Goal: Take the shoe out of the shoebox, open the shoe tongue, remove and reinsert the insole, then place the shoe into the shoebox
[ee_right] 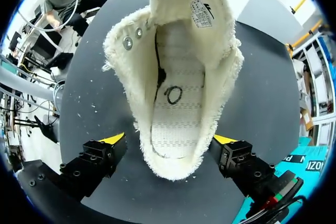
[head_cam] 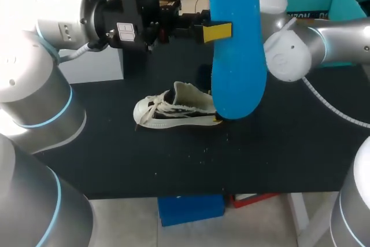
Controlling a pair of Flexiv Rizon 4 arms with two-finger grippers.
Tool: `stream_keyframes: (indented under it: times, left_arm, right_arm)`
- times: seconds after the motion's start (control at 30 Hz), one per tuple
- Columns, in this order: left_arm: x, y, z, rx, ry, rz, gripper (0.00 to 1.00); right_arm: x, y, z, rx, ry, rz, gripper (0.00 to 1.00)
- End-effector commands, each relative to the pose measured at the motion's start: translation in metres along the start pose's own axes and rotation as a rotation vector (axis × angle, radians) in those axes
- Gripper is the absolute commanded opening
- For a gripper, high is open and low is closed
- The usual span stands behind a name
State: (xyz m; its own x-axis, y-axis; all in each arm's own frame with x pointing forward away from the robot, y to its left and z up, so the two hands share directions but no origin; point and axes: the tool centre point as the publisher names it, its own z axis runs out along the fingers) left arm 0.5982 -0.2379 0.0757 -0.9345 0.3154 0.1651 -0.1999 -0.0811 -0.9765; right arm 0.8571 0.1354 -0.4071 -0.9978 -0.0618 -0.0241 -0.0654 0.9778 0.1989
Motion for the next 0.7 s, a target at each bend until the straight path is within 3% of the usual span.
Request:
stream_keyframes:
  times: [0.03,0.27,0.7]
  left_arm:
    - [0.0,0.001,0.001,0.003,-0.001,0.002,0.0]
    - [0.0,0.001,0.001,0.003,-0.001,0.002,0.0]
    - [0.0,0.001,0.001,0.003,-0.001,0.002,0.0]
  right_arm:
    - [-0.002,0.006,-0.001,0.24,-0.008,0.007,1.0]
    - [-0.006,0.011,-0.003,0.302,-0.014,0.019,1.0]
    - [-0.007,0.02,0.007,0.307,-0.016,0.026,1.0]
